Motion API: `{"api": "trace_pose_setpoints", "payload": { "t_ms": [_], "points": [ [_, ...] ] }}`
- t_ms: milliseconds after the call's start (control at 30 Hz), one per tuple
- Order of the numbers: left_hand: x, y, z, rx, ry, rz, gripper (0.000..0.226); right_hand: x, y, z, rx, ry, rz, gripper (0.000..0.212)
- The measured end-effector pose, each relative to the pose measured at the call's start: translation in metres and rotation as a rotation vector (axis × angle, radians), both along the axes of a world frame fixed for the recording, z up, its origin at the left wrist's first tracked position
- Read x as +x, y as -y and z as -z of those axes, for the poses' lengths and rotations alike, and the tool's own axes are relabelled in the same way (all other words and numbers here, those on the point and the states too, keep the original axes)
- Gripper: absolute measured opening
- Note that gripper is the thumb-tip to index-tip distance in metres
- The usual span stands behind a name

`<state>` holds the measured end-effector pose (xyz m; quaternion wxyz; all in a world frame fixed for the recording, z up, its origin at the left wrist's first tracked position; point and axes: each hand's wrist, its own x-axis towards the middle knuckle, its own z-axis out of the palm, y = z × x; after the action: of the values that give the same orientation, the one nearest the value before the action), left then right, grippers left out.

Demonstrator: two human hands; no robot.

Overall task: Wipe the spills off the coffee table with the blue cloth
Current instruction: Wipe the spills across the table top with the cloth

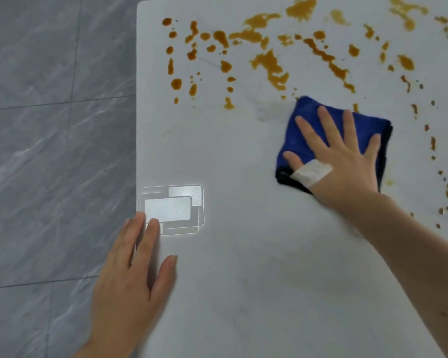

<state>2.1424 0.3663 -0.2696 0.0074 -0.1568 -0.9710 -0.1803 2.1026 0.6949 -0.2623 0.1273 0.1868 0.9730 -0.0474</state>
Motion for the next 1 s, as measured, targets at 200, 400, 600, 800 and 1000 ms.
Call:
{"api": "trace_pose_setpoints", "payload": {
  "t_ms": [200, 400, 600, 800, 1000],
  "points": [
    [0.0, 0.0, 0.003, -0.089, -0.108, 0.082, 0.061, 0.076, 0.023, -0.006, 0.001, 0.071, 0.017, 0.072],
    [-0.001, -0.001, 0.002, -0.136, -0.094, 0.096, 0.06, 0.081, 0.04, -0.008, 0.001, 0.074, -0.084, 0.073],
    [0.001, -0.002, 0.002, -0.096, -0.066, 0.085, 0.062, 0.043, 0.007, 0.002, 0.025, -0.005, -0.081, 0.076],
    [0.0, -0.001, 0.0, -0.103, -0.035, 0.058, 0.067, 0.071, -0.008, -0.006, -0.006, 0.029, 0.12, 0.076],
    [-0.001, -0.003, 0.003, -0.088, -0.03, 0.061, 0.066, 0.119, 0.039, -0.014, -0.043, 0.056, -0.042, 0.073]
  ]
}}
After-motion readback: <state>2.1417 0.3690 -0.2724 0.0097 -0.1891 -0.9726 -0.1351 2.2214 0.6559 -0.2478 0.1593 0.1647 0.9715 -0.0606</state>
